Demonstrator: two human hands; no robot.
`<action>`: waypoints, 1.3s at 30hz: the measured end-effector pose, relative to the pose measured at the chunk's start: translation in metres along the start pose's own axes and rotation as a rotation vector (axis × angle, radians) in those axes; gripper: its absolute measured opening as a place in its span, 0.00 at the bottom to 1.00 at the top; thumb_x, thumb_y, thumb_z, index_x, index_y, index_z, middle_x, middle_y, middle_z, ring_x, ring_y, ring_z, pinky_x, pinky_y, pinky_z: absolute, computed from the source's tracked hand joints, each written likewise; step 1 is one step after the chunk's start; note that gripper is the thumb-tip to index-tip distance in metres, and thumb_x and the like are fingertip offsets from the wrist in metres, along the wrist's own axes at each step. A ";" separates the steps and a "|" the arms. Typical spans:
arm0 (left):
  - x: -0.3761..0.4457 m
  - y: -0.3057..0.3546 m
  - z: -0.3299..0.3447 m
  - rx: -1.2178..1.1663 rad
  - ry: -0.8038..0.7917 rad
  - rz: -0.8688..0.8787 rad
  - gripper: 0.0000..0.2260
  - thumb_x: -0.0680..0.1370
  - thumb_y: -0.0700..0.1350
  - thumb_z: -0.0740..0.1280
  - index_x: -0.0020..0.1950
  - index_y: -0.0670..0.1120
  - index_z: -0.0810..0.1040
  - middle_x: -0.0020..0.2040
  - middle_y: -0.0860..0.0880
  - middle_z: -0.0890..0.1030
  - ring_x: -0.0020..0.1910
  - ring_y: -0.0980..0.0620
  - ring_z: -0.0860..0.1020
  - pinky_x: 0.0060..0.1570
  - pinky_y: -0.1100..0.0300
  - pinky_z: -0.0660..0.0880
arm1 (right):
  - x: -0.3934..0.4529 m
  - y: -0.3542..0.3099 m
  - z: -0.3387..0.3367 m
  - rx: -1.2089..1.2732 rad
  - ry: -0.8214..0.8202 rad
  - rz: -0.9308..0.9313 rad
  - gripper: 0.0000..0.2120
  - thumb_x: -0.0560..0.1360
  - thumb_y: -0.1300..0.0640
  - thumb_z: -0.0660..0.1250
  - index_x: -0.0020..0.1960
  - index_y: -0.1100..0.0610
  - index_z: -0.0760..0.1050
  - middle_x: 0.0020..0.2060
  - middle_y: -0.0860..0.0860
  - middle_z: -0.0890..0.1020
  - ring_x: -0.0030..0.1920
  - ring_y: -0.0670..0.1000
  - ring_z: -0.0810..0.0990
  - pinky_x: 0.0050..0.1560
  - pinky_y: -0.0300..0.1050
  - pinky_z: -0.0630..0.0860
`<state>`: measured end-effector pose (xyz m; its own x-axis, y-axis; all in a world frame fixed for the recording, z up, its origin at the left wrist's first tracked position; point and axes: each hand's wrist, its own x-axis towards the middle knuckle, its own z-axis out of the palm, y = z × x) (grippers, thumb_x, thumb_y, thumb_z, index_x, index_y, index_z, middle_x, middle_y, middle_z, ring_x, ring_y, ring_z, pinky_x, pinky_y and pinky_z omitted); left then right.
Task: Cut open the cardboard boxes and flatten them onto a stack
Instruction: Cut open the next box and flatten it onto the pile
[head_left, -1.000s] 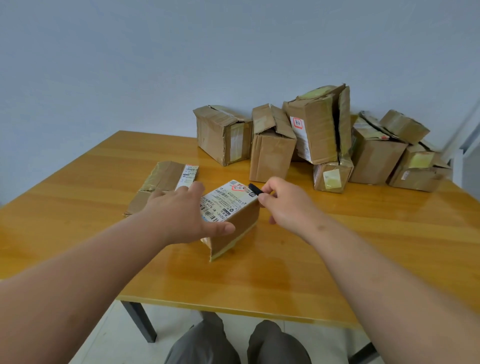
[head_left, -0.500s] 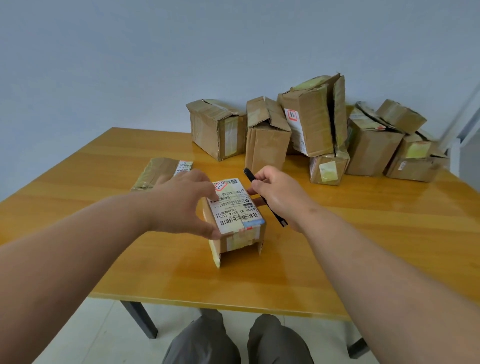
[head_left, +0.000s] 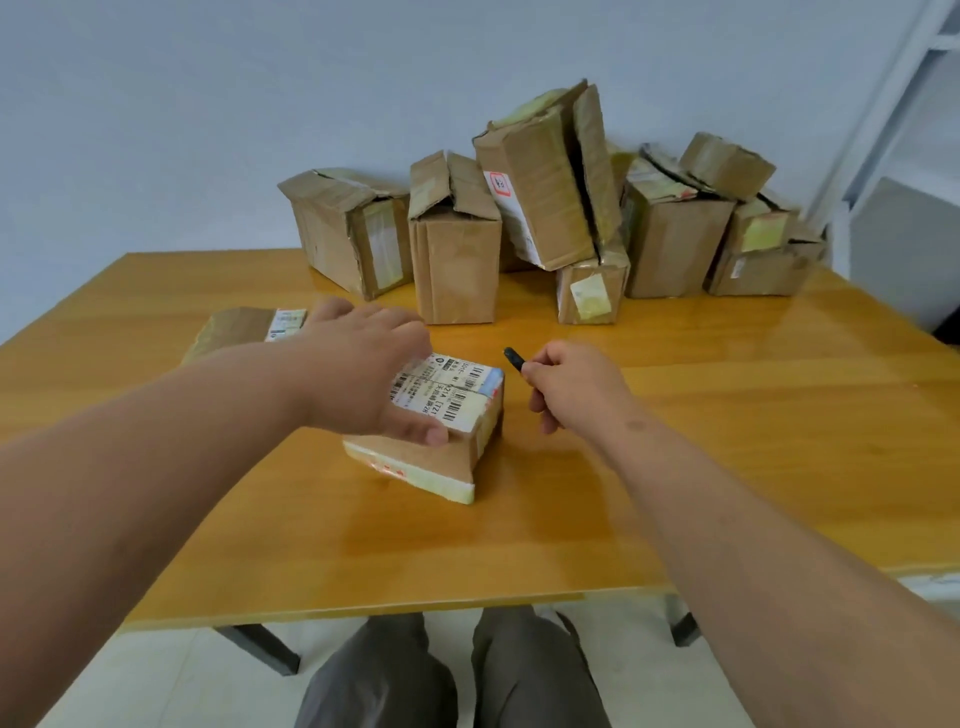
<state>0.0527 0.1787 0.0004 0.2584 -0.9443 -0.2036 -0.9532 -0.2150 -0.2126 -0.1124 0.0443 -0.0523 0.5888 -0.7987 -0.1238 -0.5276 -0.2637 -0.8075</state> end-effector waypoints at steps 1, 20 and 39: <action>0.002 0.001 0.000 -0.036 -0.021 0.001 0.49 0.57 0.82 0.48 0.73 0.60 0.58 0.72 0.55 0.67 0.71 0.51 0.65 0.72 0.48 0.51 | -0.001 0.004 -0.002 -0.002 -0.009 0.009 0.07 0.82 0.55 0.60 0.48 0.54 0.75 0.37 0.53 0.82 0.25 0.49 0.77 0.33 0.42 0.72; 0.010 0.021 -0.006 -0.083 -0.046 0.034 0.46 0.65 0.75 0.53 0.79 0.55 0.57 0.71 0.55 0.65 0.65 0.52 0.69 0.60 0.58 0.69 | -0.015 0.004 -0.013 -0.023 -0.071 -0.069 0.08 0.81 0.55 0.60 0.46 0.54 0.76 0.35 0.54 0.82 0.24 0.49 0.77 0.43 0.51 0.80; 0.010 0.024 -0.002 -0.096 -0.037 -0.006 0.47 0.66 0.75 0.55 0.80 0.55 0.52 0.74 0.54 0.62 0.65 0.51 0.70 0.59 0.57 0.72 | -0.039 -0.009 -0.023 -0.093 -0.251 -0.105 0.08 0.79 0.59 0.64 0.42 0.57 0.76 0.29 0.53 0.78 0.23 0.48 0.68 0.26 0.39 0.67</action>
<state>0.0326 0.1634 -0.0045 0.2684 -0.9334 -0.2382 -0.9617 -0.2455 -0.1216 -0.1441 0.0653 -0.0273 0.7702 -0.6086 -0.1908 -0.5030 -0.3955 -0.7685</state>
